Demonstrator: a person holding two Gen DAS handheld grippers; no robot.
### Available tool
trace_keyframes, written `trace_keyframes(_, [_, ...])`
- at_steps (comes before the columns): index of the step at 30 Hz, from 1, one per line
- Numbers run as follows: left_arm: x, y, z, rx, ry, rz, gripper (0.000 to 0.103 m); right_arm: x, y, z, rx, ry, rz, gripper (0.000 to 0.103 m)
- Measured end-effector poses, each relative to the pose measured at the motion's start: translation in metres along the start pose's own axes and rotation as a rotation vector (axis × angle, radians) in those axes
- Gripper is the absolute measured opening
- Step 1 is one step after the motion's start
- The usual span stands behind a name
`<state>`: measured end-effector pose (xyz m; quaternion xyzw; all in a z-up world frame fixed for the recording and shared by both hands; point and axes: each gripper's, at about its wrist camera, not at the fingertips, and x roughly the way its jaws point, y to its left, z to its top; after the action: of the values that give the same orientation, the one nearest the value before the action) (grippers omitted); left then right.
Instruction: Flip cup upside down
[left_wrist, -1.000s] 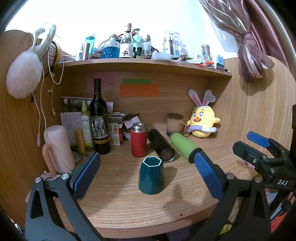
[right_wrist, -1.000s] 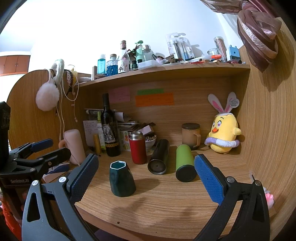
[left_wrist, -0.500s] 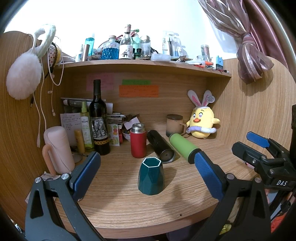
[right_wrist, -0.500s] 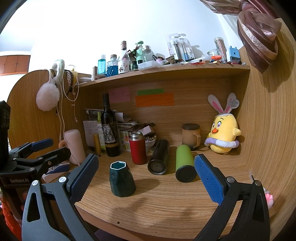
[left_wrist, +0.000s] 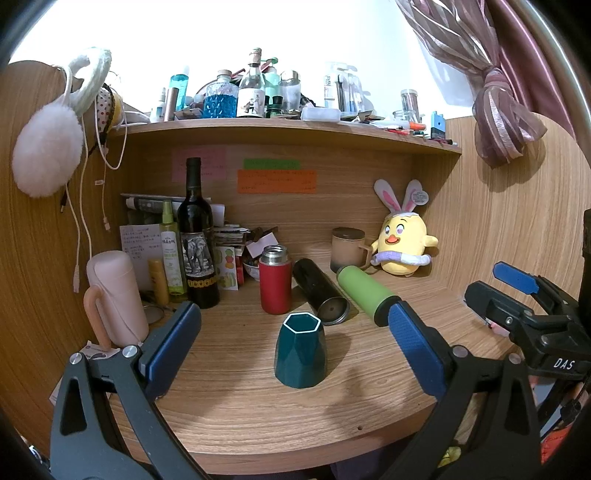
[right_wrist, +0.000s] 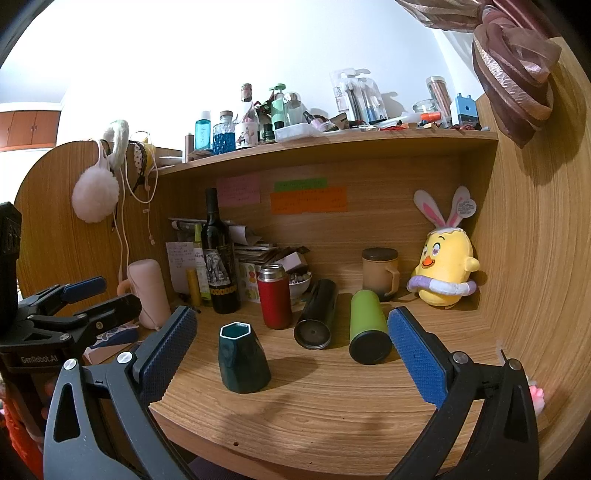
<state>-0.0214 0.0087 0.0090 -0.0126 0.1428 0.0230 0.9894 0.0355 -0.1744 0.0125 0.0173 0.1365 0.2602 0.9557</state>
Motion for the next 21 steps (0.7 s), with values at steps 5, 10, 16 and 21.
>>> trace_keyframes(5, [-0.0002, -0.0006, -0.0001, -0.001, 0.001, 0.000, 0.103, 0.0000, -0.0003, -0.0001, 0.000, 0.000, 0.000, 0.103])
trace_keyframes(10, [0.0000, -0.0039, 0.0007, -0.004, 0.006, -0.008, 0.103, 0.0000, -0.0005, -0.0001, -0.001, 0.000, 0.002, 0.103])
trace_keyframes(16, [0.0036, -0.0033, 0.0002, -0.016, 0.022, -0.020, 0.103, 0.0000, -0.0002, -0.0001, -0.001, -0.001, 0.000, 0.103])
trace_keyframes(21, [0.0047, -0.0012, -0.0003, -0.018, 0.025, -0.030, 0.103, 0.0001, -0.0006, -0.0002, -0.001, 0.000, 0.002, 0.103])
